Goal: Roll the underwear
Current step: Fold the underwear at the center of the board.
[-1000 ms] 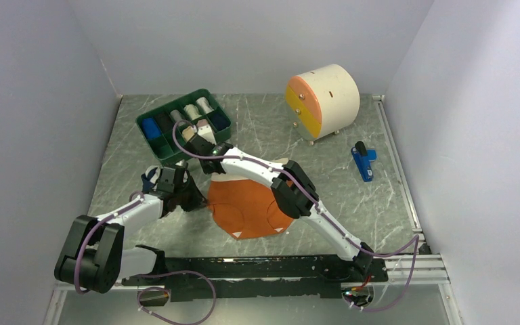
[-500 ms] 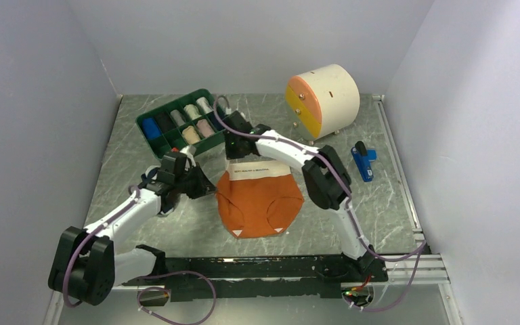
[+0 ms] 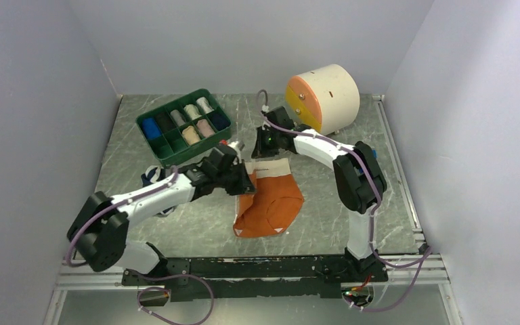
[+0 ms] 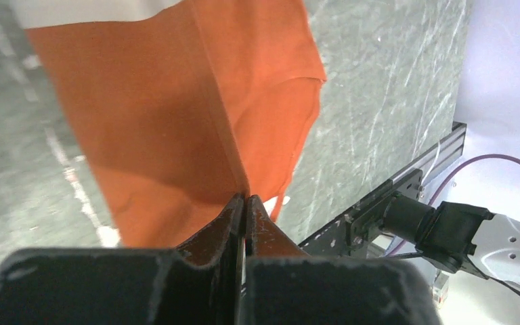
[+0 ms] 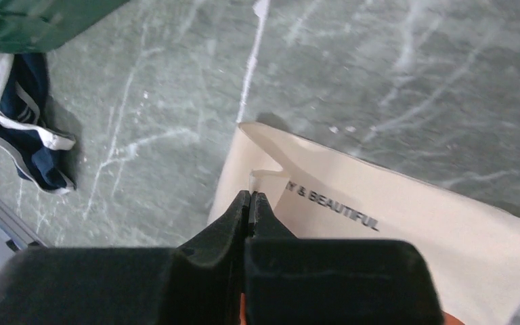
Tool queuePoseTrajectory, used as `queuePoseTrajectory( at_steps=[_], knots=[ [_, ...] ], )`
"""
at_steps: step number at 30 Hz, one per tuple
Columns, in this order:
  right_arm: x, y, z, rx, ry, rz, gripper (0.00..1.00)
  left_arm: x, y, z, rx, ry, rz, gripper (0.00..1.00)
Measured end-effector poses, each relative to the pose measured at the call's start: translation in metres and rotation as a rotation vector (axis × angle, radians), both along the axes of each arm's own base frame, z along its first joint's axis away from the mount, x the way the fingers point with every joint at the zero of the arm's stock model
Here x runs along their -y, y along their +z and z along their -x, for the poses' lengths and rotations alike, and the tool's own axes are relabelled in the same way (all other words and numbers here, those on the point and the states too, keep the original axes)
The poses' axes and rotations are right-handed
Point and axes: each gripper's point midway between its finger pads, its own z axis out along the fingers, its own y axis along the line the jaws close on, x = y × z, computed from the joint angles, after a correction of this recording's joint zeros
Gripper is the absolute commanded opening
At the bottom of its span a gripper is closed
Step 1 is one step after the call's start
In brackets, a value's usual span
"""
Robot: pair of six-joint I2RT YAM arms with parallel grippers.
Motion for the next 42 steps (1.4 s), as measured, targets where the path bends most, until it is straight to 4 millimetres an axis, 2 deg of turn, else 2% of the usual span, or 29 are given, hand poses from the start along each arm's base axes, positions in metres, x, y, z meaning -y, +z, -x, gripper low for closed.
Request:
queuePoseTrajectory(
  at_steps=[6, 10, 15, 20, 29, 35, 42],
  knots=[
    [0.033, -0.019, 0.005, -0.036, 0.023, 0.022, 0.0, 0.054, -0.01, 0.012, -0.036, -0.049, -0.022, 0.05],
    [0.047, -0.027, 0.004, -0.032, 0.04, 0.049, 0.0, 0.075, -0.02, 0.012, -0.055, -0.049, -0.044, 0.05],
    [0.068, -0.04, 0.003, -0.036, 0.034, 0.087, 0.0, 0.098, -0.023, 0.006, -0.062, -0.044, -0.044, 0.05],
    [0.087, -0.044, -0.004, -0.034, 0.013, 0.114, 0.0, 0.118, -0.03, 0.003, -0.07, -0.048, -0.051, 0.05],
    [0.109, -0.038, -0.012, 0.001, -0.035, 0.155, 0.0, 0.133, -0.034, -0.002, -0.065, -0.051, -0.054, 0.05],
    [0.12, -0.029, -0.014, 0.043, -0.07, 0.196, 0.0, 0.136, -0.047, -0.001, -0.08, -0.057, -0.075, 0.05],
    [0.123, -0.029, -0.017, 0.051, -0.083, 0.206, 0.02, 0.14, -0.046, -0.002, -0.066, -0.057, -0.065, 0.05]
  ],
)
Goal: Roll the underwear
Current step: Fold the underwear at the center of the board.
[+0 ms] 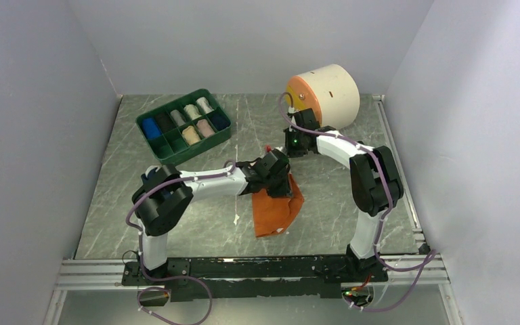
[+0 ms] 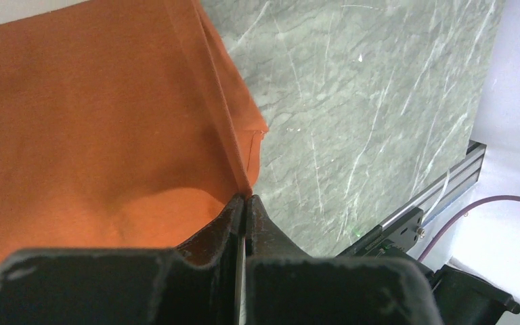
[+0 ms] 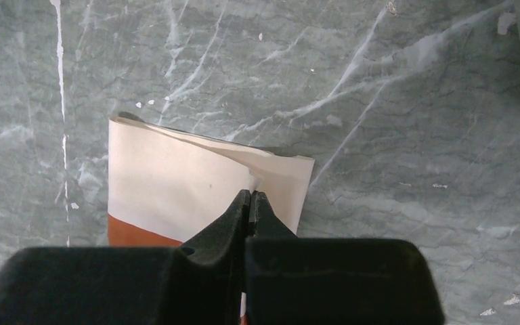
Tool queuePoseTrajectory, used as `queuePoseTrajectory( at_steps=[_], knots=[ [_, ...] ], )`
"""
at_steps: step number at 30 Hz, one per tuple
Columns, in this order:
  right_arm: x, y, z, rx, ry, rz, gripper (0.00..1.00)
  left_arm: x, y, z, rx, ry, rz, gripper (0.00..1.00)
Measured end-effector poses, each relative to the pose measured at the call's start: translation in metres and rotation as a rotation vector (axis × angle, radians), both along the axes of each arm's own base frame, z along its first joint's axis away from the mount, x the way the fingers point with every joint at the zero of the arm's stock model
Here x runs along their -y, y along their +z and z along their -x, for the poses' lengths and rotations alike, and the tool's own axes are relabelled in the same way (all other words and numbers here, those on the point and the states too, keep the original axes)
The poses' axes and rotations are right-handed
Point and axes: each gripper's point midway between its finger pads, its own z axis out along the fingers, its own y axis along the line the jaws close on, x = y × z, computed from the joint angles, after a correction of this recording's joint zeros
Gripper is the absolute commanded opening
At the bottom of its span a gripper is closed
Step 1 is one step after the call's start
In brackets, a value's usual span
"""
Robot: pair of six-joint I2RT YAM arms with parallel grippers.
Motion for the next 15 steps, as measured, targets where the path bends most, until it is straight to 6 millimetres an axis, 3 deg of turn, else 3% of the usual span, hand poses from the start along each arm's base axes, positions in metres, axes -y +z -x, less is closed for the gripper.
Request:
queuePoseTrajectory(
  at_steps=[3, 8, 11, 15],
  knots=[
    [0.002, -0.004, 0.0, -0.01, -0.002, 0.007, 0.06, 0.003, 0.001, -0.001, 0.006, -0.001, 0.011, 0.05],
    [0.005, -0.008, -0.001, -0.011, -0.007, 0.026, 0.21, 0.007, -0.011, -0.002, -0.009, -0.006, 0.001, 0.05],
    [0.007, -0.006, -0.004, -0.002, -0.01, 0.035, 0.31, 0.007, -0.021, 0.001, -0.023, -0.012, -0.014, 0.14],
    [0.007, -0.004, -0.005, 0.006, -0.006, 0.036, 0.41, 0.013, -0.019, 0.003, -0.027, -0.032, 0.008, 0.39]
  ],
)
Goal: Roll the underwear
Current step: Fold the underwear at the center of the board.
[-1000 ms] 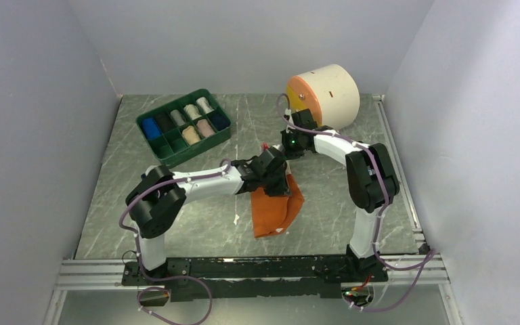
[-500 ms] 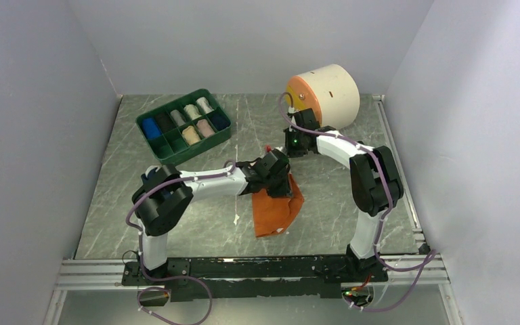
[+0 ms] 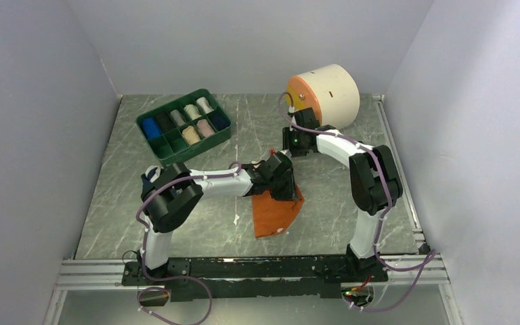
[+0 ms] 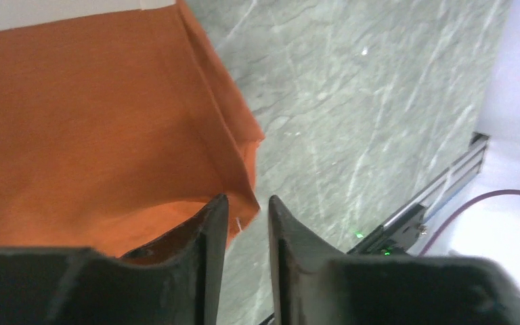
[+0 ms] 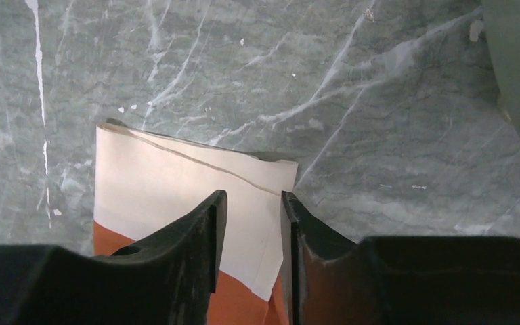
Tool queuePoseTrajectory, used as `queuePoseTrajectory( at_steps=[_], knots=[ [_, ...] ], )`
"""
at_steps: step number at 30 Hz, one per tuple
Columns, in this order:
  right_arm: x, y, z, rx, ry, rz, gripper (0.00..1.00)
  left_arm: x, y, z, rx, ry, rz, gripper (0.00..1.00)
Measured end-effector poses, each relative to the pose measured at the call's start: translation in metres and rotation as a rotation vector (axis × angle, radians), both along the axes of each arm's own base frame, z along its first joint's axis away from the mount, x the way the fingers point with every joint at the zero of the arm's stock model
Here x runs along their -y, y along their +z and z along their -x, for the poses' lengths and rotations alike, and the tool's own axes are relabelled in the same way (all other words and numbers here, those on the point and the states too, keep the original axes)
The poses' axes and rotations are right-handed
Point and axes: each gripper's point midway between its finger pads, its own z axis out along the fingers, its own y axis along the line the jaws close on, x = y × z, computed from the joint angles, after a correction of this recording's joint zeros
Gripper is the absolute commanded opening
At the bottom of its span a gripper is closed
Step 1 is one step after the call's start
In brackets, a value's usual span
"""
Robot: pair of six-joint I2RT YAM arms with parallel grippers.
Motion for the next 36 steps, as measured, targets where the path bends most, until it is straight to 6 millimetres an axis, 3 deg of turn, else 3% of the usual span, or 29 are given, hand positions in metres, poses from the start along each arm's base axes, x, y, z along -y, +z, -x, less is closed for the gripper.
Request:
queuePoseTrajectory(
  at_steps=[3, 6, 8, 12, 16, 19, 22, 25, 30, 36],
  knots=[
    [0.001, 0.006, 0.003, 0.002, 0.005, -0.001, 0.43, 0.007, 0.007, 0.0, 0.008, -0.016, 0.038, 0.54],
    [0.003, 0.026, 0.005, 0.034, -0.002, -0.009, 0.43, 0.003, 0.016, 0.003, 0.024, -0.02, 0.064, 0.59],
    [0.008, 0.044, 0.009, 0.067, -0.025, -0.01, 0.44, -0.008, 0.027, 0.01, 0.035, -0.019, 0.072, 0.62],
    [0.021, 0.069, 0.028, 0.11, -0.092, -0.025, 0.47, -0.035, 0.068, 0.018, 0.113, 0.0, 0.103, 0.69],
    [0.03, 0.063, 0.056, 0.08, -0.132, -0.047, 0.49, -0.069, 0.084, 0.026, 0.178, 0.031, 0.087, 0.73],
    [0.032, 0.042, 0.071, 0.015, -0.153, -0.048, 0.5, -0.096, 0.063, 0.039, 0.164, 0.045, 0.03, 0.74],
    [0.036, 0.024, 0.084, -0.042, -0.166, -0.035, 0.52, -0.128, 0.018, 0.061, 0.097, 0.037, -0.059, 0.76],
    [0.042, 0.007, 0.099, -0.089, -0.169, -0.015, 0.53, -0.151, -0.012, 0.081, 0.035, 0.036, -0.117, 0.76],
    [0.049, -0.014, 0.129, -0.169, -0.16, 0.007, 0.53, -0.156, -0.018, 0.091, 0.009, 0.047, -0.085, 0.67],
    [0.049, -0.012, 0.145, -0.179, -0.142, -0.02, 0.53, -0.146, -0.02, 0.098, -0.008, 0.054, -0.035, 0.57]
  ],
)
